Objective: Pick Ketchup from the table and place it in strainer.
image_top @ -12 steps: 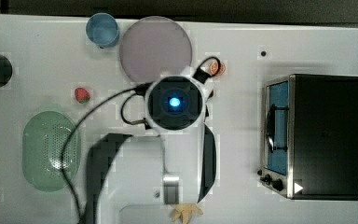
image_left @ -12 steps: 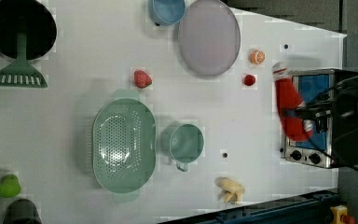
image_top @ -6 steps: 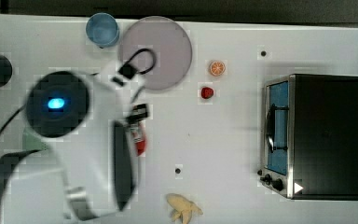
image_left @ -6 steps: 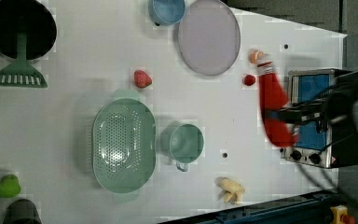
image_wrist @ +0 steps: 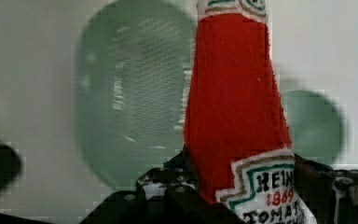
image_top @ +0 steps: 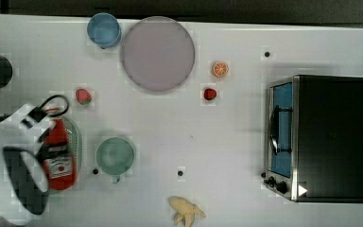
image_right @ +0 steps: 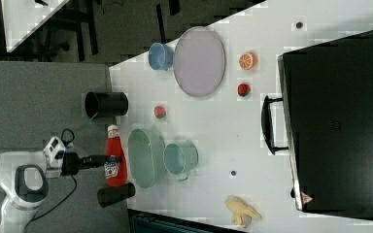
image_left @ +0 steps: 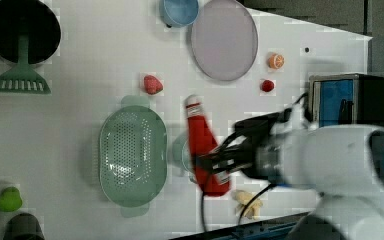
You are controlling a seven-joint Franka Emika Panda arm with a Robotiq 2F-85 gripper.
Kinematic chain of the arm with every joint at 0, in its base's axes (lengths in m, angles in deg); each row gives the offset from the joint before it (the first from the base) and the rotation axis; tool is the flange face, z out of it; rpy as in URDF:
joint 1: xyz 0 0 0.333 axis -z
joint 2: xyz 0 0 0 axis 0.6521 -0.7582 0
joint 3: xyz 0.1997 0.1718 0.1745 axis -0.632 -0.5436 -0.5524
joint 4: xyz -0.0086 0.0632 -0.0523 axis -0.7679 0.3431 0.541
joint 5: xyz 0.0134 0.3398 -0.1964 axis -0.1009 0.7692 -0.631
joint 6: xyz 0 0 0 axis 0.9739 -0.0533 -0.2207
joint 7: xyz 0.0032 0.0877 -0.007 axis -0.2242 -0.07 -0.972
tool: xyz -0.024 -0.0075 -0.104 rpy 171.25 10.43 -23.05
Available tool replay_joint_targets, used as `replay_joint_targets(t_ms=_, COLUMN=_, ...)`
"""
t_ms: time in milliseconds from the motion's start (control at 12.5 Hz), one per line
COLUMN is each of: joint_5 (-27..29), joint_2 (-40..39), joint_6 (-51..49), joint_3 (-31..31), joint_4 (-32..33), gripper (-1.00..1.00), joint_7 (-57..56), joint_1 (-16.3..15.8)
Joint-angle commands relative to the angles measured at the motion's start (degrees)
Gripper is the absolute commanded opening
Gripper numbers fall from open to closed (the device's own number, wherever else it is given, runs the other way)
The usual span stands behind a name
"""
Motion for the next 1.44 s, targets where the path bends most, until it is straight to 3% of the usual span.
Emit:
replay_joint_targets(t_ms=80, joint_5=0.08, joint_2=-2.92, joint_6=7.56, joint_3=-3.52, joint_4=1.65, gripper=0.2, joint_7=16.63, joint_1=-0.45)
replay_joint_targets(t_ms=480, joint_5=-7.52, joint_2=-11.77, joint_6=23.14, joint_3=-4.66, joint_4=7.11, gripper=0.2, joint_7=21.28, joint_1=-2.01)
replay_joint_targets(t_ms=560, joint_5=-8.17, joint_2=-13.44, joint_6=25.11, joint_3=-4.54, joint_4=8.08, gripper=0.29, joint_7=21.46, joint_1=-2.02)
replay_joint_targets(t_ms=800, joint_5=-8.32, joint_2=-16.79, joint_6=29.68, joint_3=-4.22, joint_4=8.87, gripper=0.94, joint_7=21.63, joint_1=-2.02)
replay_joint_targets(t_ms=960, joint_5=-8.28, joint_2=-15.65, joint_6=30.38, joint_3=-4.26, joint_4=8.31, gripper=1.0, joint_7=21.79, joint_1=-1.71)
replay_joint_targets(t_ms=1120, joint_5=-8.18, joint_2=-11.82, joint_6=30.21, joint_3=-4.22, joint_4=7.77, gripper=1.0, joint_7=22.84, joint_1=0.42)
replay_joint_targets(t_ms=1440, joint_5=-7.03, joint_2=-1.75, joint_6=29.01, joint_3=-1.78, joint_4=5.76, gripper=1.0, joint_7=22.88, joint_1=7.83)
